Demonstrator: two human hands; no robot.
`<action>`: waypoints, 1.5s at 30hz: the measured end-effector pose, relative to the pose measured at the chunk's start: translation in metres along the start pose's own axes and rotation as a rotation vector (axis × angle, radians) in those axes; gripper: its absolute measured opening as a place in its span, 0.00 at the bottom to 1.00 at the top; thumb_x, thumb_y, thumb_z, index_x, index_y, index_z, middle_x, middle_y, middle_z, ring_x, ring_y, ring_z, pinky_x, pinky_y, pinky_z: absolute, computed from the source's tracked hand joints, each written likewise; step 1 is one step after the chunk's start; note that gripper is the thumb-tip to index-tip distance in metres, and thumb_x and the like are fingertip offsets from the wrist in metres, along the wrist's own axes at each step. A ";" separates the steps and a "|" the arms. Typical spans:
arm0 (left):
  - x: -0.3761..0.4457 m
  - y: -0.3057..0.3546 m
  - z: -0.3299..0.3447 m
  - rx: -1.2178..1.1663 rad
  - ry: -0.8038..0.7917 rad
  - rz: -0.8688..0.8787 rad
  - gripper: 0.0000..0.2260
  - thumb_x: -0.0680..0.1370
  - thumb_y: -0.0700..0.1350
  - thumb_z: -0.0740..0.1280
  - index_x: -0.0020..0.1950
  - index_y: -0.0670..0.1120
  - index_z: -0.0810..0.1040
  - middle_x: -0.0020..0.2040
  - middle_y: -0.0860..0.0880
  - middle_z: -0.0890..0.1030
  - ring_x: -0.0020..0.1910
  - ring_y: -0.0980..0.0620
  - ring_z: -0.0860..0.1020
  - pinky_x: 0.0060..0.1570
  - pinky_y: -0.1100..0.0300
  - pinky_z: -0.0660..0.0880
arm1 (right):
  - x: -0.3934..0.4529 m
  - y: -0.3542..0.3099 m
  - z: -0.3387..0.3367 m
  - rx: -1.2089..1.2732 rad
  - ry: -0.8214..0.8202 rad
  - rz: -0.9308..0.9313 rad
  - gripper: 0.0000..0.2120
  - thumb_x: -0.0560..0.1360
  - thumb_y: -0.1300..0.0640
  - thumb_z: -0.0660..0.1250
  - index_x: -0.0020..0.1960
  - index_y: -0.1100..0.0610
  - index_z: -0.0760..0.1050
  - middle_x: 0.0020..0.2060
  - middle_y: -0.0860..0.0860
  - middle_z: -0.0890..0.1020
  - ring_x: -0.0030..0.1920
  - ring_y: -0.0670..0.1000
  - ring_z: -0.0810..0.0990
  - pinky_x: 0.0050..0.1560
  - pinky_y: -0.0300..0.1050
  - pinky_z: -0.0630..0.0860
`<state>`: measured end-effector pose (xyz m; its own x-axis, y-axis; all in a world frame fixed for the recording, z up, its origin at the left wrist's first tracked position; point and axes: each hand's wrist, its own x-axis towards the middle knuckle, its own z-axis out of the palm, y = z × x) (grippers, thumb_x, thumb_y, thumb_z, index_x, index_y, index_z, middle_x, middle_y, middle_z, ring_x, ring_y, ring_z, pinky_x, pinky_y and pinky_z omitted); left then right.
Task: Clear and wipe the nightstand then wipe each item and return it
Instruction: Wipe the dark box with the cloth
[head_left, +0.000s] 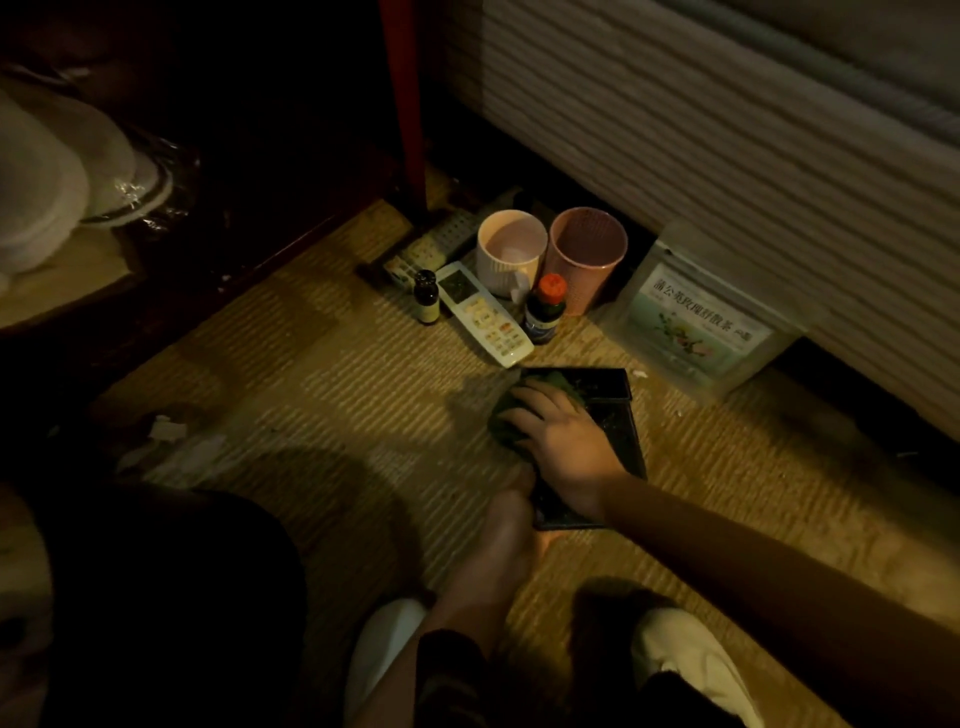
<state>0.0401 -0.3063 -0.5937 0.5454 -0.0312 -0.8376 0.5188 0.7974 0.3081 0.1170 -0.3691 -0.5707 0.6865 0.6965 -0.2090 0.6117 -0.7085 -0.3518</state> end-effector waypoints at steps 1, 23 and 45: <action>0.003 -0.001 0.001 -0.004 -0.038 0.017 0.15 0.83 0.43 0.55 0.66 0.39 0.71 0.64 0.39 0.76 0.43 0.49 0.77 0.42 0.54 0.75 | -0.001 0.005 -0.001 0.024 0.033 0.033 0.24 0.76 0.45 0.51 0.64 0.54 0.74 0.70 0.54 0.69 0.71 0.58 0.62 0.69 0.56 0.63; 0.010 0.000 0.006 0.004 -0.080 0.014 0.14 0.82 0.46 0.54 0.52 0.42 0.78 0.48 0.41 0.81 0.46 0.45 0.78 0.53 0.49 0.74 | 0.002 0.056 -0.021 0.196 0.280 0.565 0.20 0.77 0.65 0.59 0.68 0.57 0.68 0.64 0.58 0.72 0.63 0.60 0.71 0.62 0.52 0.70; -0.009 0.005 0.013 -0.104 -0.047 0.013 0.17 0.84 0.43 0.51 0.72 0.40 0.66 0.71 0.41 0.69 0.69 0.41 0.69 0.51 0.50 0.72 | 0.001 0.023 -0.021 -0.221 -0.127 -0.139 0.26 0.77 0.64 0.59 0.74 0.57 0.60 0.74 0.56 0.60 0.75 0.56 0.54 0.73 0.51 0.51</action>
<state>0.0464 -0.3105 -0.5785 0.5831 -0.0467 -0.8111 0.4414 0.8563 0.2680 0.1405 -0.3870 -0.5600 0.5434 0.7877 -0.2902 0.7772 -0.6028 -0.1807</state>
